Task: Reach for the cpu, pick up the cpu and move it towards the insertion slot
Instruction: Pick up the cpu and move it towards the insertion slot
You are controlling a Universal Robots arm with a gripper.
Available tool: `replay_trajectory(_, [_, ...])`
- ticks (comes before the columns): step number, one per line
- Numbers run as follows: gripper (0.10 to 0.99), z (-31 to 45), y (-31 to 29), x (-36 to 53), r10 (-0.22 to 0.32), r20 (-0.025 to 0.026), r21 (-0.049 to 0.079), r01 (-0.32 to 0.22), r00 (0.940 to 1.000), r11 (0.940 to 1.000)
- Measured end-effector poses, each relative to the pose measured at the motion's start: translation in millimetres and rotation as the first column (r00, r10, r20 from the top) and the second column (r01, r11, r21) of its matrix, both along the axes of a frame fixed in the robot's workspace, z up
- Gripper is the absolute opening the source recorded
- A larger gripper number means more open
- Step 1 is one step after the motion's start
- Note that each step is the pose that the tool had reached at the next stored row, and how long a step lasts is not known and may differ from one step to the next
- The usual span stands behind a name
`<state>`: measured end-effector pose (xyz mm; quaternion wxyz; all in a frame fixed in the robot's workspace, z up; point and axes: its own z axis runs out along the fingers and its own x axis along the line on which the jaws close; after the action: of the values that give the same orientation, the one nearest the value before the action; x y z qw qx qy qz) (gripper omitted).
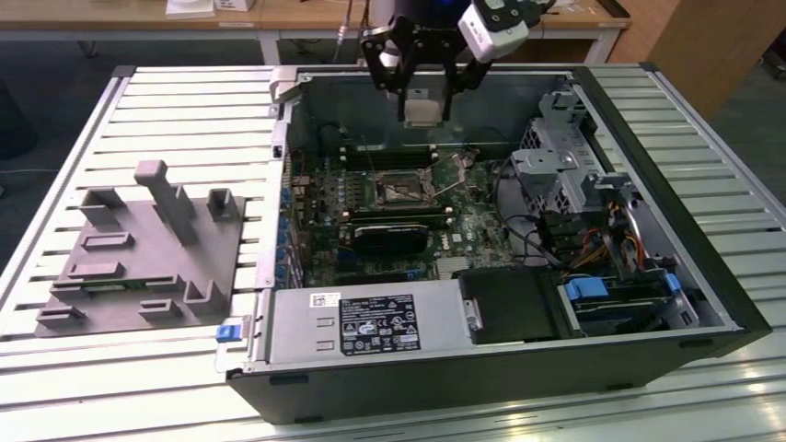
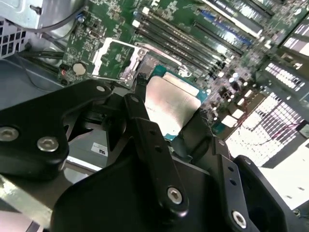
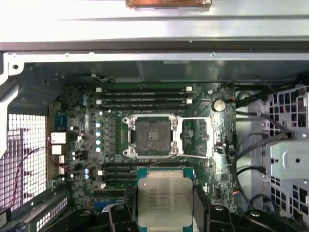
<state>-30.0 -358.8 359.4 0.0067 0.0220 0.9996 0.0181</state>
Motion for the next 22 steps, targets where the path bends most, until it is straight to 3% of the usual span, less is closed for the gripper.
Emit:
replay_trajectory(4, [0.541,-1.0,9.4,0.0,0.0,0.0,0.0,0.0,1.0,1.0])
replay_trajectory(10, [0.541,-2.1,16.9,0.2,0.0,-0.0001,-0.001,0.0,1.0,1.0])
replay_trajectory(22, [0.541,-2.1,17.7,0.2,0.0,0.0,-0.001,0.0,1.0,1.0])
